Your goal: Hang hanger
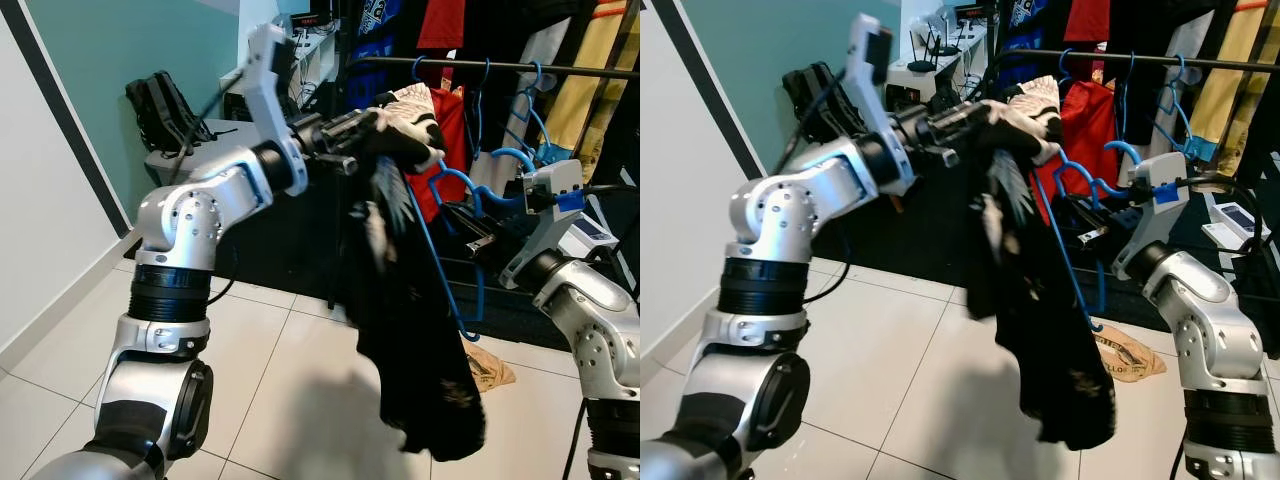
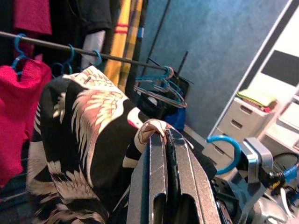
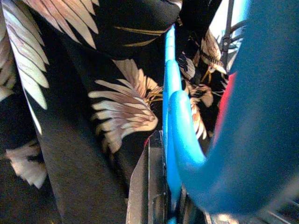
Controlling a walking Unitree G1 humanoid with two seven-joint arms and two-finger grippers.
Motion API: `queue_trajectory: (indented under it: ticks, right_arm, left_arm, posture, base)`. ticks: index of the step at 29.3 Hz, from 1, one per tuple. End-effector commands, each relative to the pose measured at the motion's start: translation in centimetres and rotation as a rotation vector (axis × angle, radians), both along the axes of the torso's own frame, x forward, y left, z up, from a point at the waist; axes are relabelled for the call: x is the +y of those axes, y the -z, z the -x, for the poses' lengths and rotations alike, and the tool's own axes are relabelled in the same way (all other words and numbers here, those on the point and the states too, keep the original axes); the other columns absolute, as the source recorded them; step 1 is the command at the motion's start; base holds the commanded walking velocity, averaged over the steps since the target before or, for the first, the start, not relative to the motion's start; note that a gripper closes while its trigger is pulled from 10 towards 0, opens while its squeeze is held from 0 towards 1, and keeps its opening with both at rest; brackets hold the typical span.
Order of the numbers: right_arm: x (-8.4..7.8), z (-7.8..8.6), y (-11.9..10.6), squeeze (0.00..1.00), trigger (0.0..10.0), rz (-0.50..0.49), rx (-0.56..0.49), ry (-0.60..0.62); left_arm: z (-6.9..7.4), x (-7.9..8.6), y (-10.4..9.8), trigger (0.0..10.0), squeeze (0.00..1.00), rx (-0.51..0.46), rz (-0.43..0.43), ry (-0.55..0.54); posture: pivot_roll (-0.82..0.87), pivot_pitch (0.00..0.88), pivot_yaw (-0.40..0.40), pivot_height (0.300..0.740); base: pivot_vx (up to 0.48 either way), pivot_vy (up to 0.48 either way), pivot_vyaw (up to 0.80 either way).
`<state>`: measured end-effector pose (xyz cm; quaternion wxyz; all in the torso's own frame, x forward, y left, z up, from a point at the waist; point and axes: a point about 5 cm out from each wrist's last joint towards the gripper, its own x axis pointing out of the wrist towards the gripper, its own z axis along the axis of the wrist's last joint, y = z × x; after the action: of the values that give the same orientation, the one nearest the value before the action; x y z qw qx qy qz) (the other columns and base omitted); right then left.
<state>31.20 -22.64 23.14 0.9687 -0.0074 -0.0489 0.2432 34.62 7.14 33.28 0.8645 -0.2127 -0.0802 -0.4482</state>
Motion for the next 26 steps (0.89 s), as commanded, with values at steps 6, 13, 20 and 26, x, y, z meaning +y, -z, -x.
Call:
queue_trajectory:
  ticks: [6,13,20,26]
  right_arm:
    - [-0.6,-0.3,2.3,0.0,10.0,0.123,0.148,0.037]
    - [-0.7,0.4,5.0,0.0,10.0,0.256,0.313,0.008]
    - [-0.3,0.7,5.2,0.0,10.0,0.261,0.33,-0.029]
    - [0.2,1.3,4.6,0.0,10.0,0.248,0.301,-0.109]
  left_arm:
    - [-1.3,4.9,-3.9,10.0,0.0,0.221,0.474,0.101]
    - [-1.3,4.5,-4.2,10.0,0.0,0.288,0.555,0.045]
    - [-2.0,3.6,-4.1,10.0,0.0,0.35,0.566,-0.087]
    - [-3.2,3.5,-3.8,10.0,0.0,0.404,0.542,-0.219]
  posture:
    - [-0.05,0.024,0.05,0.74]
    - [-0.05,0.025,0.047,0.74]
    - [-0.05,0.023,0.05,0.74]
    - [-0.05,0.023,0.054,0.74]
  base:
    - [0.0,0.0,0.0]
    - [0.0,0.0,0.0]
    - [0.0,0.0,0.0]
    - [0.0,0.0,0.0]
